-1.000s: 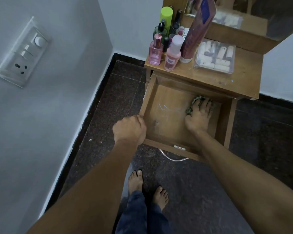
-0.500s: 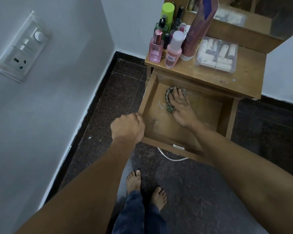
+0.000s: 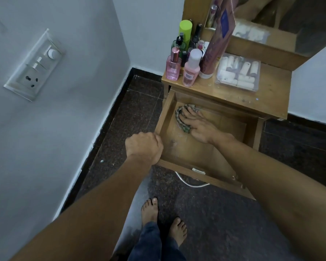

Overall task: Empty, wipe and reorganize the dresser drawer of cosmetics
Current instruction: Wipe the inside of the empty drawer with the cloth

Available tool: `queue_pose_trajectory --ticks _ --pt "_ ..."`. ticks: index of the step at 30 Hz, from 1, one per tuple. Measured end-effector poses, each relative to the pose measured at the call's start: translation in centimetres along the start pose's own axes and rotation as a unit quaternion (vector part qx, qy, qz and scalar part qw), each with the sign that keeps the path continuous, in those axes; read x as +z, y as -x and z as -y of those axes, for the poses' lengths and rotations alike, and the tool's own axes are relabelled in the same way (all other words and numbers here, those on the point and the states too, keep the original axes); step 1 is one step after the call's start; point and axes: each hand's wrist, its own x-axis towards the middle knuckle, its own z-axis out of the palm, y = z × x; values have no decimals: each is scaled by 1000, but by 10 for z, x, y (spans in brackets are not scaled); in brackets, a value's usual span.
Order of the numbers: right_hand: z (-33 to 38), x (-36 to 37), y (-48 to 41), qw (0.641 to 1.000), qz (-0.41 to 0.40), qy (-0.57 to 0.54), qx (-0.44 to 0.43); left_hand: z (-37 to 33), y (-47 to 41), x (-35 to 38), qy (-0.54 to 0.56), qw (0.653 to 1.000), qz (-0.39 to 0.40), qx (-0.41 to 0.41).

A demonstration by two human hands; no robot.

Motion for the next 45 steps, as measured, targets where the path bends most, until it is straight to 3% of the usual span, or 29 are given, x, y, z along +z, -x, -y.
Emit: queue_pose_trajectory --ticks 5,10,17,28,45 --pt "2 5 -3 1000 -16 0 18 -4 -5 3 -40 999 -2 -14" --pt "14 20 0 1000 -24 11 -9 -10 -5 4 35 997 19 -65" --pt "27 37 6 997 9 17 -76 -5 -1 7 81 995 8 -61" --pt "28 29 19 963 131 100 -213 -4 -1 9 94 994 1 -55" --pt "-18 10 75 927 225 199 -224 -2 2 9 102 993 -7 -51"
